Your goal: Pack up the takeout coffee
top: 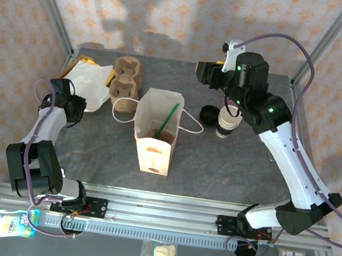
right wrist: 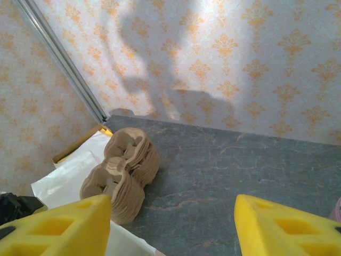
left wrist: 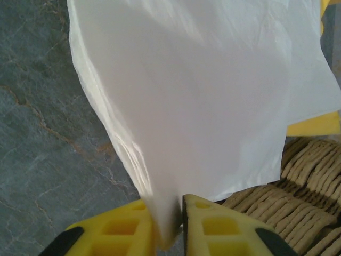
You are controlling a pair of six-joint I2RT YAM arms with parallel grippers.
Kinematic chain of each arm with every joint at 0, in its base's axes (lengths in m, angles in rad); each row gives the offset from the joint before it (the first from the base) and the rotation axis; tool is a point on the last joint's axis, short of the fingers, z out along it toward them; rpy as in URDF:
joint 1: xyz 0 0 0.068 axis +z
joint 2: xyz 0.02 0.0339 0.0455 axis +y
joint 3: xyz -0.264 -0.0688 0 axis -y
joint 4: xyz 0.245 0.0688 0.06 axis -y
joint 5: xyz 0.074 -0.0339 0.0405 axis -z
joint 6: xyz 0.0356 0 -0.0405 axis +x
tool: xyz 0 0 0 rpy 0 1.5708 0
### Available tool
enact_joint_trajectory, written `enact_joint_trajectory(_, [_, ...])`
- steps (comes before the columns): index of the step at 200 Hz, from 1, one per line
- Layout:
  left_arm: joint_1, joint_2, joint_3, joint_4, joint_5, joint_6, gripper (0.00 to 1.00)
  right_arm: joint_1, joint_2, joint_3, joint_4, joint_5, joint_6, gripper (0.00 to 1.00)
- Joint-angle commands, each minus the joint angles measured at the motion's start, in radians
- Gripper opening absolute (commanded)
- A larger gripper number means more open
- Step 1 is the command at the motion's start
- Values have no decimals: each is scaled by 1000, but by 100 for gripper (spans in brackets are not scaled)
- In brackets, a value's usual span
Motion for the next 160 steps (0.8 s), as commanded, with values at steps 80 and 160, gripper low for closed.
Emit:
enact_joint_trajectory(80, [-6, -94, 145, -78, -29, 18, 0, -5, -73, 11, 0, 41, -20, 63])
enact_joint_trajectory(160, [-7, 1, 723, -419, -187, 309, 0, -3, -171, -193, 259, -198, -515, 65])
